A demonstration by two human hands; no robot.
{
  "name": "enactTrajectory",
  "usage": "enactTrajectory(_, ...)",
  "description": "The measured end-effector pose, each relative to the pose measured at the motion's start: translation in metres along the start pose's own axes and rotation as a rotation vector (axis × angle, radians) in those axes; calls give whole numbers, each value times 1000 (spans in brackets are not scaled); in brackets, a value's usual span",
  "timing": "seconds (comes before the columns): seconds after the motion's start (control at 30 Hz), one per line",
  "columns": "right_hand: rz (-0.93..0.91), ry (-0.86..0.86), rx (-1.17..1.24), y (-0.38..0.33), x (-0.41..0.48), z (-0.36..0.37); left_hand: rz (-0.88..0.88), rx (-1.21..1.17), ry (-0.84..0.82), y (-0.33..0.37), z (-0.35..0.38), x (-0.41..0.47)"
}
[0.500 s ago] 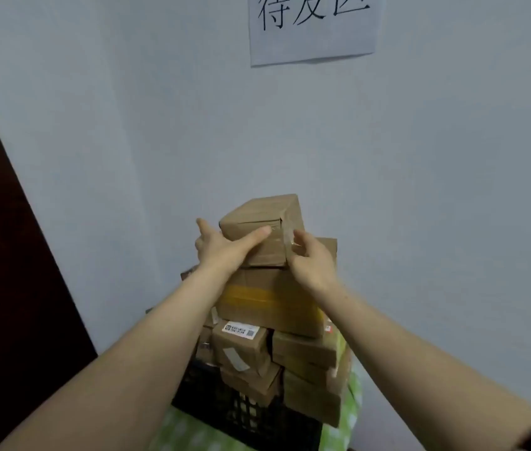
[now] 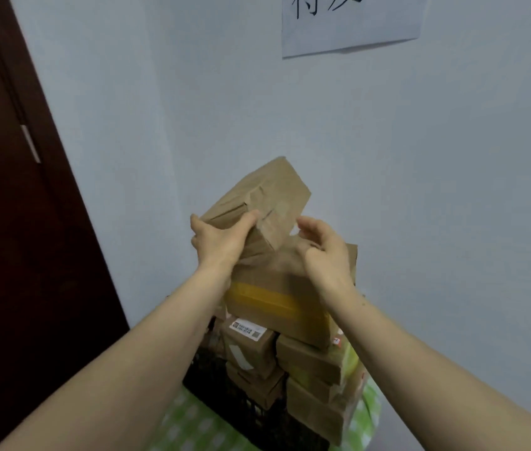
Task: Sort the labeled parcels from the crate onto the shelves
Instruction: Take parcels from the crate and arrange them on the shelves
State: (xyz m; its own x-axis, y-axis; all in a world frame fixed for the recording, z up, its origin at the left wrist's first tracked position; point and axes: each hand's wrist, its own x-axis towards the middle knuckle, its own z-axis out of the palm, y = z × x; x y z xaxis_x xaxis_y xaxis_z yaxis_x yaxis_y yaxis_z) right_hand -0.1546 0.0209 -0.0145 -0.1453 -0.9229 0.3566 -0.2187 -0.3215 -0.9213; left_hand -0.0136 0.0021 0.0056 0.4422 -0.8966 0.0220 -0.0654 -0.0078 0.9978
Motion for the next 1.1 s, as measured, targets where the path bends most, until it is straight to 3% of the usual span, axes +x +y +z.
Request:
enactTrajectory(0.1, 131, 38, 238, -7, -1, 6, -130, -336, -101, 7, -37, -16)
enactTrajectory(0.23, 377, -208, 486, -20, -15, 34, -289, -627, -209, 4, -79, -34)
enactTrajectory(0.33, 499, -397, 545, -32, -33, 64, -360, -735, -256, -7, -108, -45)
enactTrajectory(0.43, 491, -519, 546, -39, -51, 93, -360, -746, -246, -21, -132, -55)
enactTrajectory(0.6, 457, -512, 588, -44, -73, 133, -295, -534, -235, -48, -175, -61)
enactTrajectory(0.7, 327, -466, 311, -43, -83, 150, -272, -262, -131, -56, -204, -57)
enactTrajectory(0.77, 217, -466, 151, -43, -92, 161, -180, -153, -153, -56, -218, -59)
enactTrajectory(0.9, 100, -565, 47, -41, -109, 188, -22, -58, -167, -58, -243, -62)
enactTrajectory(1.03, 89, -730, 44, -55, -105, 182, -32, 14, -118, -60, -286, -57)
enactTrajectory(1.1, -18, -634, -31, -70, -93, 171, -46, 183, -154, -52, -311, -56)
